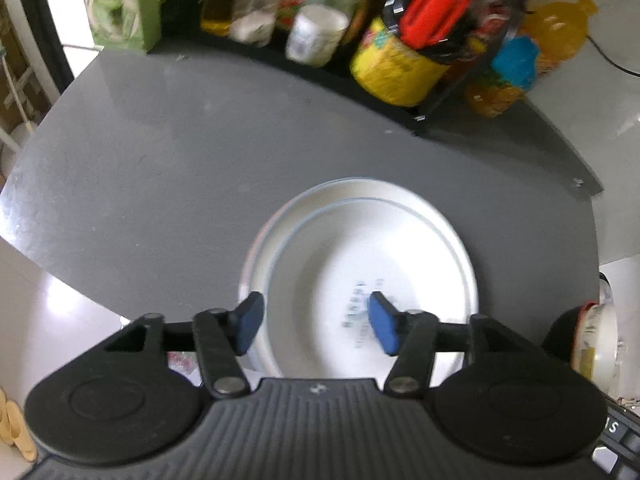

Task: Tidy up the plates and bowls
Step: 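Move both tools from the plate stack to the nested white and red bowls, then close both tools on the rim of the nested white and red bowls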

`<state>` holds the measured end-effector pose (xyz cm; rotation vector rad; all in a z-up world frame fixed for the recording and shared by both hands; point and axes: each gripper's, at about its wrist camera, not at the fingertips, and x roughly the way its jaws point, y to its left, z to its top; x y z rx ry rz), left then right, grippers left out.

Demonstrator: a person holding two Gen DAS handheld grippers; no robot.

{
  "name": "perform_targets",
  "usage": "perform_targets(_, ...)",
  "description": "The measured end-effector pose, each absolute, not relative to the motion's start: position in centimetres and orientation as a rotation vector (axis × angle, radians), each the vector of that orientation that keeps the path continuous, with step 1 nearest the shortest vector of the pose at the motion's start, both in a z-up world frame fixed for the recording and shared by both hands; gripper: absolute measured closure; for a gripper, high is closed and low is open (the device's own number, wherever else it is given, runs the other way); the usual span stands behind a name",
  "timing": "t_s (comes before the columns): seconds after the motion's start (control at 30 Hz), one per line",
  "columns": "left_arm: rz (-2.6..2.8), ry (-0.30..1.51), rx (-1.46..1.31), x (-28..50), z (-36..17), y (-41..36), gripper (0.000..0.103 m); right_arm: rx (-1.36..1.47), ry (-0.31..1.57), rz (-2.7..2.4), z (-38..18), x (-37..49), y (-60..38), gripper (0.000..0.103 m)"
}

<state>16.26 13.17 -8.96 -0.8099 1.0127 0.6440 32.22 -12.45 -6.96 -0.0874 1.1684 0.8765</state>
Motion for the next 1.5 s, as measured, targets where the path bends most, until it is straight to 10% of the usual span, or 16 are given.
perform_targets(0.4, 0.539, 0.968, -0.703, 21.9, -5.0, 5.5, 0.022, -0.057, 1.077, 0.888, -2.9, 35.8, -18.3, 0.014)
perform_targets(1.5, 0.472, 0.917, -0.737, 30.7, -5.4, -8.3, 0.020, -0.016, 1.006, 0.774, -2.9, 43.9, -32.3, 0.007)
